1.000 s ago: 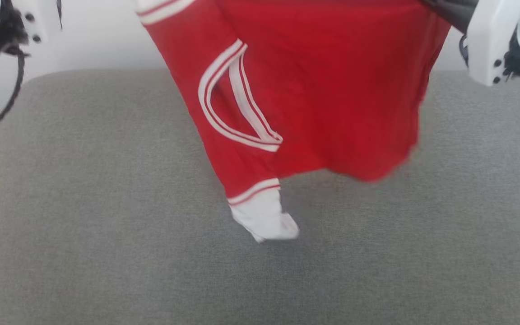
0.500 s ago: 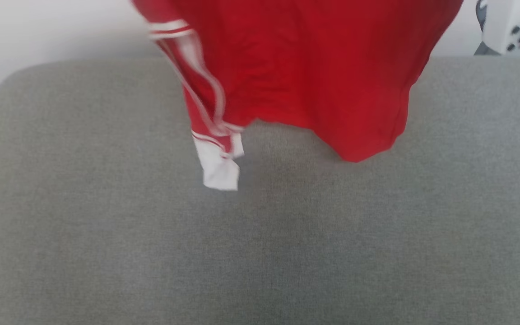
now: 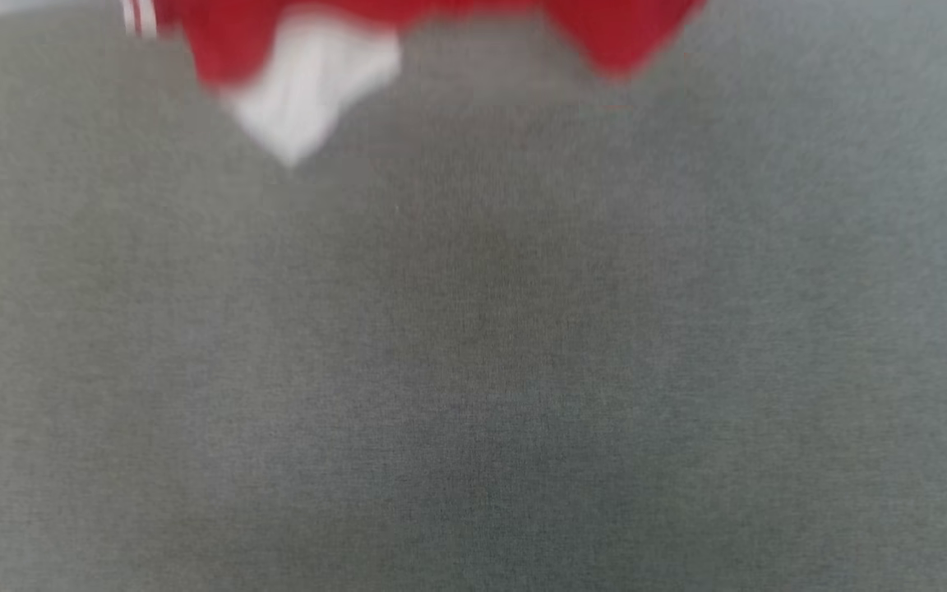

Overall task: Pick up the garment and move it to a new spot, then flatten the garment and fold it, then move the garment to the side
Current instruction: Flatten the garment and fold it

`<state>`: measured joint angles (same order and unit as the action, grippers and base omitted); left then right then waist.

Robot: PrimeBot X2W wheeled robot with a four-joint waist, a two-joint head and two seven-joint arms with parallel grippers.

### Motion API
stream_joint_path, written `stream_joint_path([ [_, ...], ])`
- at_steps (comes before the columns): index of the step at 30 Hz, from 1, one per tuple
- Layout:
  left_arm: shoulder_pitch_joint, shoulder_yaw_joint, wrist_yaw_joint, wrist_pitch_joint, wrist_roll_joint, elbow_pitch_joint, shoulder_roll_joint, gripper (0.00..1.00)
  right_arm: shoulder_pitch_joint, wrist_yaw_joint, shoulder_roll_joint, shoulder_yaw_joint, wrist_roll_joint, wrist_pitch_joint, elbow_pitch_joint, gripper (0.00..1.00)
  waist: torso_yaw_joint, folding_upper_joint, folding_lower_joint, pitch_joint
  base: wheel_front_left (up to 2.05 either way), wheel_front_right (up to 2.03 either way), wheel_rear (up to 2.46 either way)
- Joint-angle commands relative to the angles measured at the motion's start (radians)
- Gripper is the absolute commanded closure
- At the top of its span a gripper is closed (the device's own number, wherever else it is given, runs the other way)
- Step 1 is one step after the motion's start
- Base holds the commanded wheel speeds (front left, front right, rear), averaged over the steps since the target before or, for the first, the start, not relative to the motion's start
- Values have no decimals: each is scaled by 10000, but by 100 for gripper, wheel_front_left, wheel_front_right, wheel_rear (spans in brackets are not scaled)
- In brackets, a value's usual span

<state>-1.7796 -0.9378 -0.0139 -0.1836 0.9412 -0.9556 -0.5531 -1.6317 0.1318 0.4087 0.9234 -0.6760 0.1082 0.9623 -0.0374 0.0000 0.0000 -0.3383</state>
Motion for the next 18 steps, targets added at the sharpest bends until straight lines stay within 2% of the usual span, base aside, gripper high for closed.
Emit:
stream_joint_path([
  [1,-259,68,9,-216,-113,-166,-61,100,-195,-21,-52,-103,221,255,328,100,-13,0,0,-402,0,0,0],
  [4,-925,289,-107,-749,-547,-304,35,100,-805,-21,-479,-471,1182,1187,1430,100,-72,0,0,-765,0,0,0],
  [7,-1145,751,-368,-827,-864,78,54,100,-1017,-21,-864,-665,1859,1444,2088,100,-179,0,0,-1035,0,0,0],
  [9,-705,981,-588,-825,-1156,323,51,100,-842,-21,-1061,-616,2163,1506,2306,100,-260,0,0,-1129,0,0,0],
  [13,481,759,-1031,-813,-1043,10,292,100,75,-19,-1361,-300,2105,1308,2537,100,-429,0,0,-1028,0,0,0],
  [16,1375,404,-1152,-388,-661,-179,420,100,793,-19,-1284,48,1719,816,2331,100,-572,0,0,-895,0,0,0],
  [18,2057,23,-1162,-15,-212,205,426,100,1338,-18,-1187,377,1403,473,1997,100,-654,0,0,-795,0,0,0],
])
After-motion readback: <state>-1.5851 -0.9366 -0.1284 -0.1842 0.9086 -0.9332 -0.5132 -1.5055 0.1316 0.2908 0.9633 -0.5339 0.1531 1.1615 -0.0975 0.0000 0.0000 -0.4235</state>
